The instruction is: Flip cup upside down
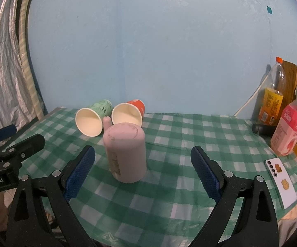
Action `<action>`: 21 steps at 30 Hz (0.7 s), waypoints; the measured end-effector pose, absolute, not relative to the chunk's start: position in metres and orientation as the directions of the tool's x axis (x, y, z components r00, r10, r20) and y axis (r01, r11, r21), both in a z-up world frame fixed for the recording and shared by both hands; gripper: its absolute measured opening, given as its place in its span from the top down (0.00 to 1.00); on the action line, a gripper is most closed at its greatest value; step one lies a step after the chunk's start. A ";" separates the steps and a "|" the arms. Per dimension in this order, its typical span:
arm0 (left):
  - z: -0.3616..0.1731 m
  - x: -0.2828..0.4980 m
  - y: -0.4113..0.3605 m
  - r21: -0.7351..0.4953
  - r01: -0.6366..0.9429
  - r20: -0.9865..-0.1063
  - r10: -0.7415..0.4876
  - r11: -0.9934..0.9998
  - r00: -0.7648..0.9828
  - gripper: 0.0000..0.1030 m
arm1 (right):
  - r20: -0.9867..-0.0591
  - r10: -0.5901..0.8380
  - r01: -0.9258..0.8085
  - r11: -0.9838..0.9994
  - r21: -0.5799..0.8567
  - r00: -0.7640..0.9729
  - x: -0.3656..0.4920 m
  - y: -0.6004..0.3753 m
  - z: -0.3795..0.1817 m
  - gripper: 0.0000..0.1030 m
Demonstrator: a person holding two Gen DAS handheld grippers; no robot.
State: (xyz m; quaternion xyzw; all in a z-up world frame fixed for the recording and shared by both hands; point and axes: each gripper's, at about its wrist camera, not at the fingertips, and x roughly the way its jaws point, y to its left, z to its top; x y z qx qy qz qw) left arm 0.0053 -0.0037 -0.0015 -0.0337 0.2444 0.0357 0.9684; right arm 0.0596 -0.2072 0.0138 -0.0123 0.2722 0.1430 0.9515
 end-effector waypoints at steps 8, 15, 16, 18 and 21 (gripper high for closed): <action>-0.003 0.006 -0.004 -0.050 -0.082 -0.484 0.048 0.995 0.873 0.00 | -0.522 0.266 -0.278 0.959 0.057 0.810 0.060 -0.207 0.013 0.10; -0.003 0.006 -0.004 -0.050 -0.081 -0.486 0.047 0.995 0.873 0.00 | -0.522 0.266 -0.278 0.959 0.056 0.810 0.059 -0.206 0.013 0.10; -0.003 0.006 -0.004 -0.050 -0.081 -0.486 0.047 0.995 0.873 0.00 | -0.523 0.265 -0.279 0.959 0.055 0.810 0.059 -0.206 0.013 0.10; -0.003 0.006 -0.005 -0.052 -0.078 -0.485 0.043 0.996 0.873 0.00 | -0.523 0.266 -0.279 0.959 0.055 0.810 0.059 -0.206 0.013 0.10; -0.004 0.005 -0.007 -0.046 -0.070 -0.482 0.040 0.996 0.875 0.00 | -0.523 0.267 -0.279 0.959 0.057 0.809 0.059 -0.205 0.012 0.10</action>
